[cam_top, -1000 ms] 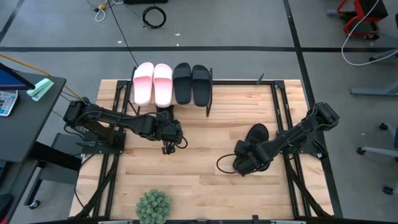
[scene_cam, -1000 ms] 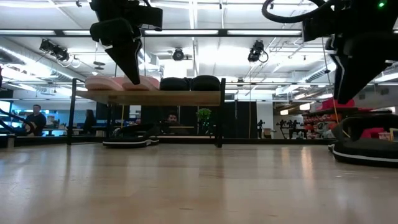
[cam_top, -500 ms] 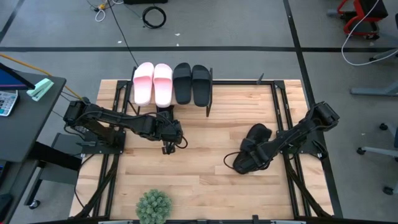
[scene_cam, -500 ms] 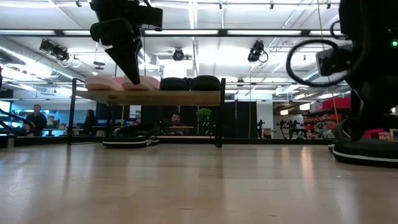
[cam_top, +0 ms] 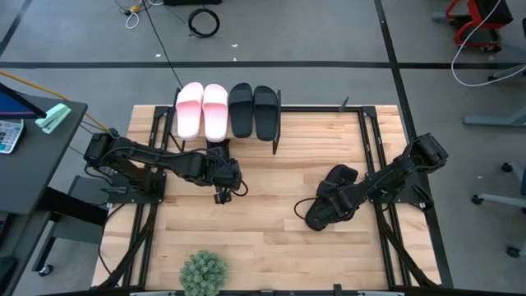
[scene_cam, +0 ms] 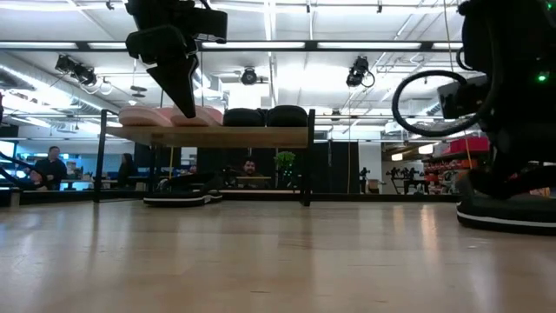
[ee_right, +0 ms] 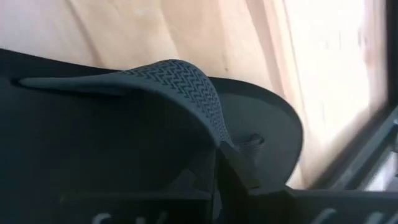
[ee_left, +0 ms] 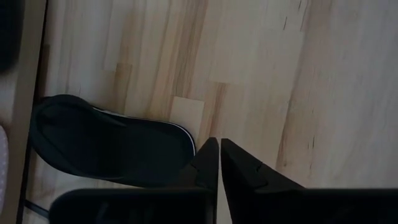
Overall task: Pick and place slides into the shelf
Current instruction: Put the right black slipper under the shelf
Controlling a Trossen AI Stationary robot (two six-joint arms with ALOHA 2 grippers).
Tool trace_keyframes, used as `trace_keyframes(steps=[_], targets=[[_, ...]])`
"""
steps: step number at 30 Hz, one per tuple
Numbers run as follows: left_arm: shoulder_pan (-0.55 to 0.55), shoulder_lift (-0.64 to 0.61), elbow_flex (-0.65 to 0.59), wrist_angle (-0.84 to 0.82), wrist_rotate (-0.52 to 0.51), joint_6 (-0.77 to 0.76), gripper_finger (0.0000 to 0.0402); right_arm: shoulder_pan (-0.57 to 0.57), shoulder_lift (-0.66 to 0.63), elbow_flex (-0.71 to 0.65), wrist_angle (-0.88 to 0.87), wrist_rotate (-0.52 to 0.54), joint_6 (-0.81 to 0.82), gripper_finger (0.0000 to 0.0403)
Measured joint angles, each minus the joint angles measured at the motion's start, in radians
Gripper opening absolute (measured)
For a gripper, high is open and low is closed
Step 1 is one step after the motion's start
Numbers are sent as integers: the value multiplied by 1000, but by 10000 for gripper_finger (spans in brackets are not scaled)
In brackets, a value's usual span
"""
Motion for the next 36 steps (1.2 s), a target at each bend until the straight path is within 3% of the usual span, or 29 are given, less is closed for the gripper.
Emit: trace_keyframes(steps=[6,10,14,18,24,32,36], targets=[[-2,0,0,0,0,55,6,52,0,76,64,21,-63,6],[-16,-2,0,-7,0,54,8,111,1,198,121,128,-170,4],[-46,-25,0,-35,1,15,20,147,0,310,329,255,-378,3],[-95,-72,8,-117,0,-78,13,137,1,343,565,270,-604,2],[-192,-169,26,-267,0,-230,10,52,60,345,707,274,-814,2],[-252,-282,26,-265,-102,-271,6,-129,226,344,992,269,-1146,1],[-255,-300,26,-265,-106,-271,7,-226,267,344,1015,270,-1212,0]])
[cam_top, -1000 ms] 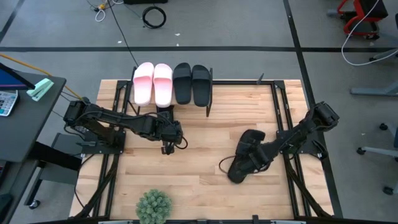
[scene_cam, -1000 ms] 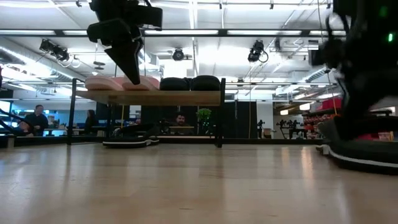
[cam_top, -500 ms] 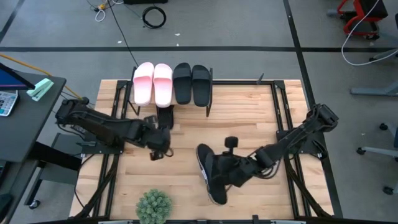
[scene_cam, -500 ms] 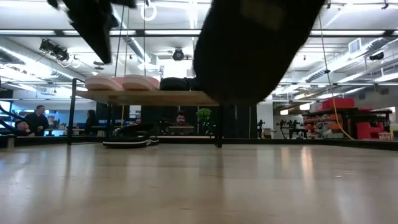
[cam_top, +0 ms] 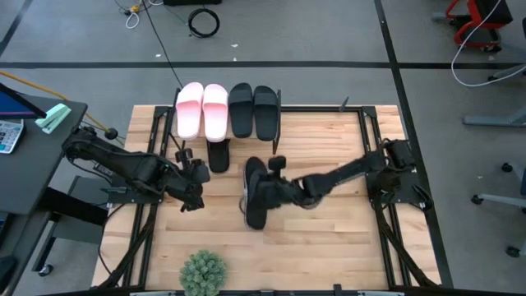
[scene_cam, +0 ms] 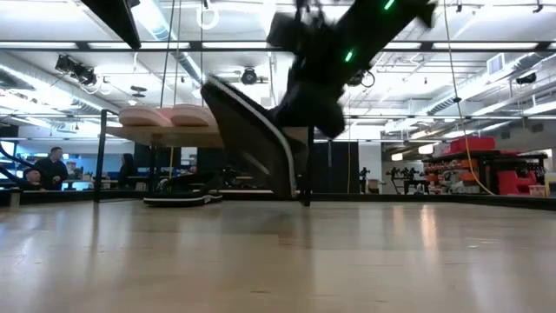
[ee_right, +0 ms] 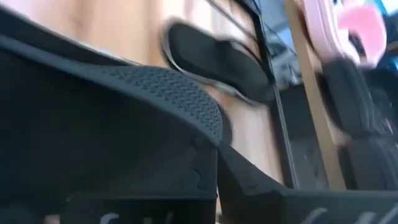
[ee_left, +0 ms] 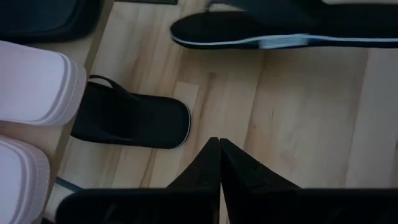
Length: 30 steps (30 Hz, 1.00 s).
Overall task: Pick and place slides into the shelf
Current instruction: Put the right black slipper under the shelf
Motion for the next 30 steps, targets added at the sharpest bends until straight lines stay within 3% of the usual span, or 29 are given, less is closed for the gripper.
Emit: trace_keyframes(steps=[5,12,17,23,30], targets=[[0,4,0,0,0,1,22,-112,12,0,3,-48,-15,0],[0,5,-1,-2,0,5,6,-240,17,-1,71,-186,-122,0],[0,5,-4,-4,1,5,10,-310,17,-1,78,-217,-122,0],[0,5,-4,-3,1,-19,24,-344,14,1,86,-327,-130,3],[0,5,-4,-4,1,-19,6,-324,16,0,74,-372,-125,22]])
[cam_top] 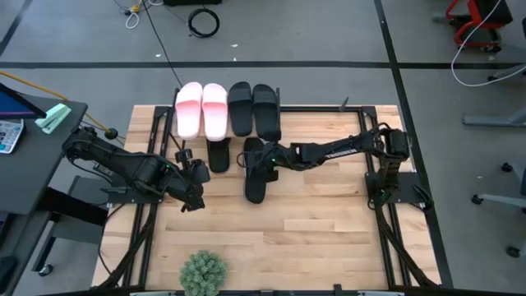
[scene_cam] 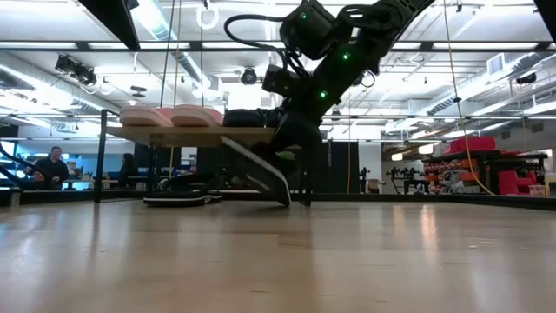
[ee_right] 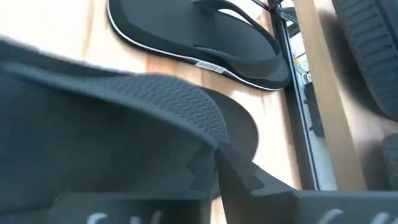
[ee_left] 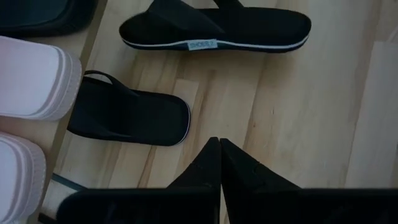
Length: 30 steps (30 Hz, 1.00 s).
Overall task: Pick and place slides into the shelf
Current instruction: Put the right black slipper under the shelf
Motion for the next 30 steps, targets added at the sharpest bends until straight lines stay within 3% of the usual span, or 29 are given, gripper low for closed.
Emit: trace_keyframes(steps=[7,13,17,21,24,30], targets=[[0,0,0,0,0,-26,17,29,0,-1,2,-6,48,82],[-7,0,0,-2,0,-52,26,71,-2,-1,-9,0,194,92],[-26,0,0,-4,0,-53,14,153,-10,-2,-35,-30,216,90],[-53,0,0,-3,0,-53,5,242,-13,-2,-60,-156,349,89],[-69,0,0,-2,0,-53,8,305,1,-2,-80,-158,444,83],[-77,0,0,18,0,-54,20,391,58,-2,-17,-133,465,13]])
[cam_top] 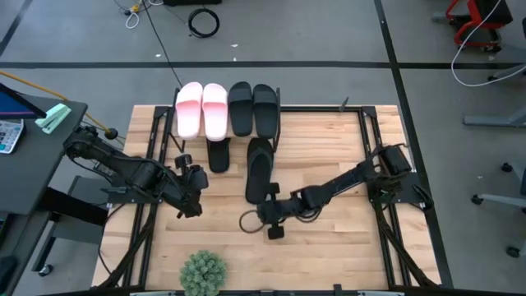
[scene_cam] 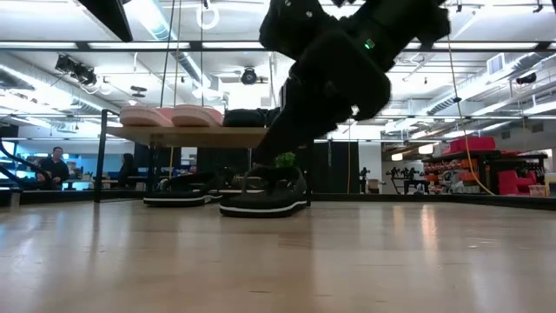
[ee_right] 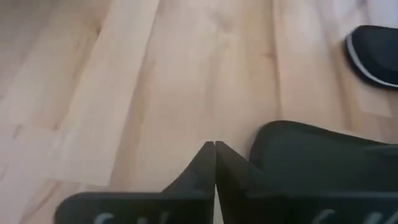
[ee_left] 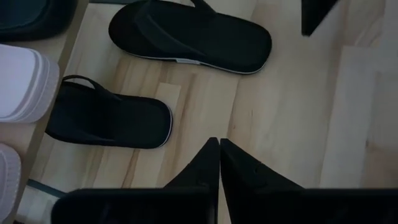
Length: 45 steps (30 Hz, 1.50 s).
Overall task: Pick and place slides into the shelf
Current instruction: Put the right black slipper under the shelf, then adjust the black slipper under the shelf
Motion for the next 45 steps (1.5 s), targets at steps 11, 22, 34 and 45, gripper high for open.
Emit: trace_keyframes(steps=[11,22,34,45], targets=[[1,0,0,12,0,0,11,-73,112,0,57,17,-11,6],[1,0,0,7,0,3,6,-280,81,2,-49,62,-70,3],[1,0,0,2,-1,2,19,-358,79,1,-37,30,-70,2],[46,-1,-119,20,-11,-130,5,-138,-40,-1,-29,258,-104,3]])
